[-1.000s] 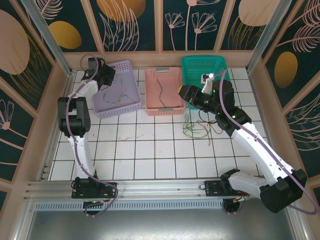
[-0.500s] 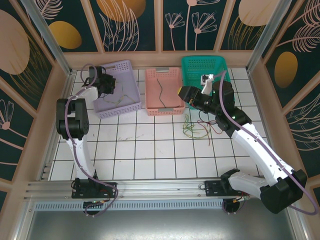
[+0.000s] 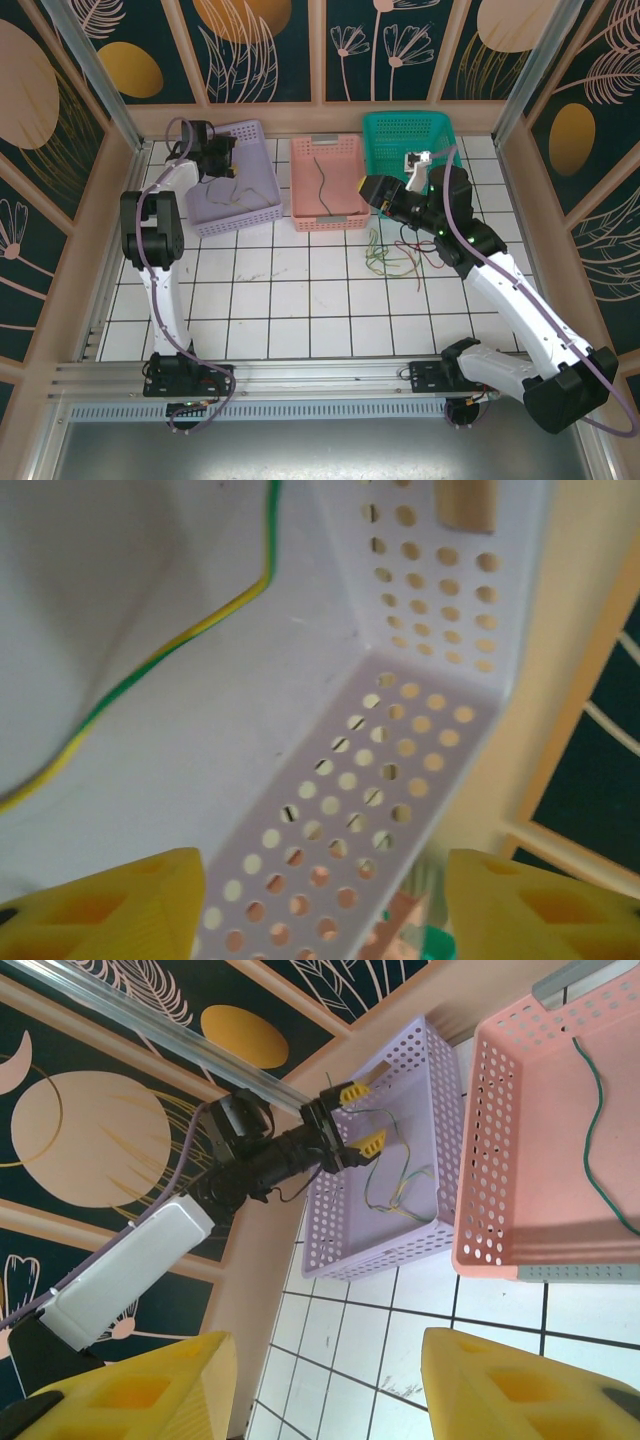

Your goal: Untangle the cables

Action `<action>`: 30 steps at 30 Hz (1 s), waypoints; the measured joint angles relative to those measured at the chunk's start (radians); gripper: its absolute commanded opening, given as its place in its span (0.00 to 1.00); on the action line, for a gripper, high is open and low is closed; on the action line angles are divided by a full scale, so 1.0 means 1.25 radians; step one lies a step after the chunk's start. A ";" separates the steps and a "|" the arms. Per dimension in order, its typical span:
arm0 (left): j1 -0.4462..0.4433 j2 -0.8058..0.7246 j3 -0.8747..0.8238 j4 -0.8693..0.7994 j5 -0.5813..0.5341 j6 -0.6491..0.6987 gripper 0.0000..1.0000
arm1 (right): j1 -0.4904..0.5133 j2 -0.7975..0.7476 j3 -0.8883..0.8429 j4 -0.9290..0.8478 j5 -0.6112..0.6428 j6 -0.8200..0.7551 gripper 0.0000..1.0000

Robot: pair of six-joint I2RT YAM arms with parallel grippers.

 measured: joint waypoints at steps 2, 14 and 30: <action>0.000 -0.008 0.016 -0.031 -0.003 0.011 0.77 | 0.000 0.000 0.000 -0.001 0.002 0.000 0.52; -0.001 -0.257 -0.018 -0.172 -0.071 0.110 0.76 | -0.099 -0.055 -0.048 -0.136 0.161 0.064 0.48; -0.034 -0.560 -0.201 -0.283 -0.127 0.298 0.47 | -0.113 -0.065 -0.229 -0.215 0.212 0.068 0.47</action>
